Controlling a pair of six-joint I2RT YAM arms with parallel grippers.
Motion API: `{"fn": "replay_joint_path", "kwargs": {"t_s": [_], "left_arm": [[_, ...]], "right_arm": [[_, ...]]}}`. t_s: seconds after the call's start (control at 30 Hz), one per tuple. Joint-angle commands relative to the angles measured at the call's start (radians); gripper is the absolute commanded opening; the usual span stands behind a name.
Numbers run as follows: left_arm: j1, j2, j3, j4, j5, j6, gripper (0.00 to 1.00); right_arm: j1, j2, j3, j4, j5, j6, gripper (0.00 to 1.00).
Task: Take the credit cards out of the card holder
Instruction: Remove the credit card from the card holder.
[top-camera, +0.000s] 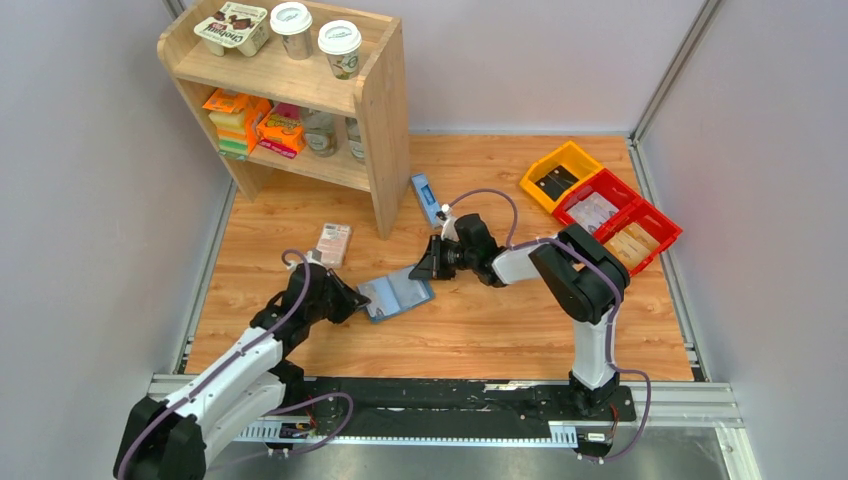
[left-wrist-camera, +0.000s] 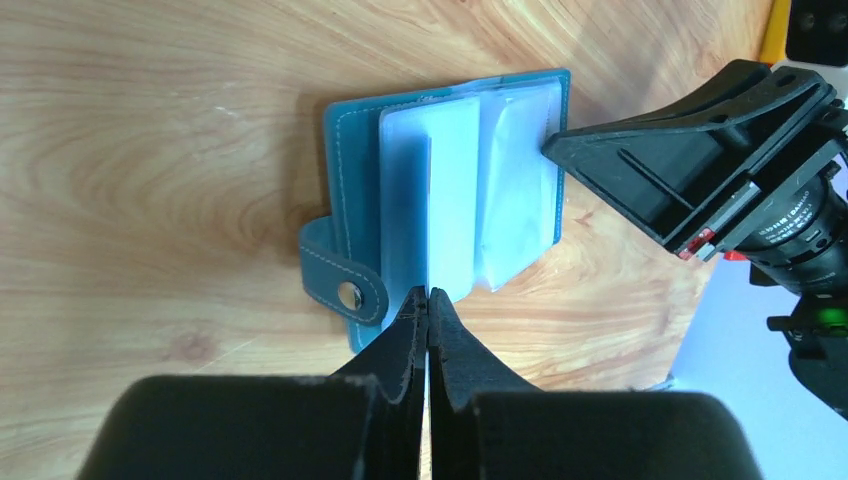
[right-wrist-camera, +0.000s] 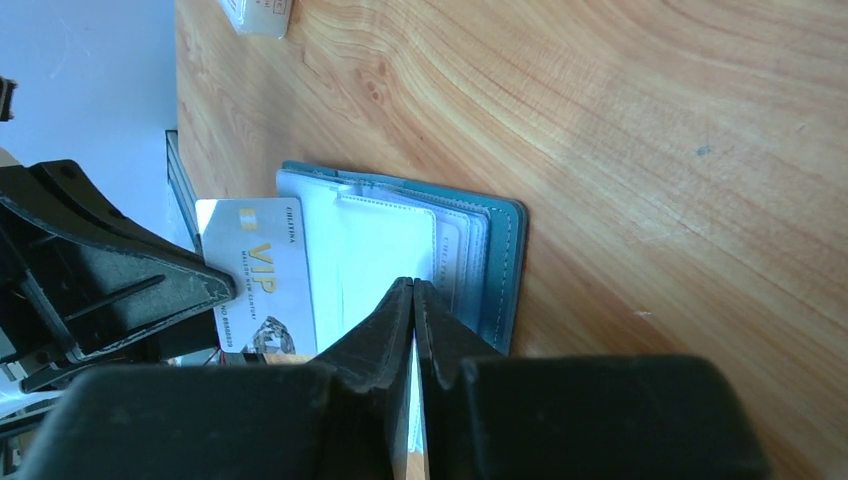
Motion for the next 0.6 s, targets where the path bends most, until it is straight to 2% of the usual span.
{"fn": "replay_joint_path", "kwargs": {"t_s": [0.0, 0.07, 0.23, 0.4, 0.57], "left_arm": [[-0.001, -0.09, 0.048, -0.118, -0.061, 0.056, 0.0], [-0.001, -0.145, 0.042, -0.086, -0.075, 0.05, 0.0], [-0.001, -0.263, 0.017, 0.045, -0.096, 0.027, 0.0], [-0.001, -0.308, 0.005, 0.162, -0.101, -0.005, 0.0], [-0.001, -0.288, -0.01, 0.383, -0.102, -0.076, 0.0]], "right_arm": [[-0.006, -0.01, 0.0, -0.184, 0.084, -0.076, 0.1], [-0.007, -0.036, 0.014, -0.196, 0.077, -0.076, 0.12], [-0.006, -0.123, 0.05, -0.239, 0.077, -0.079, 0.23], [-0.006, -0.255, 0.081, -0.277, 0.102, -0.07, 0.45], [-0.006, -0.398, 0.055, -0.245, 0.131, 0.013, 0.61]]}}
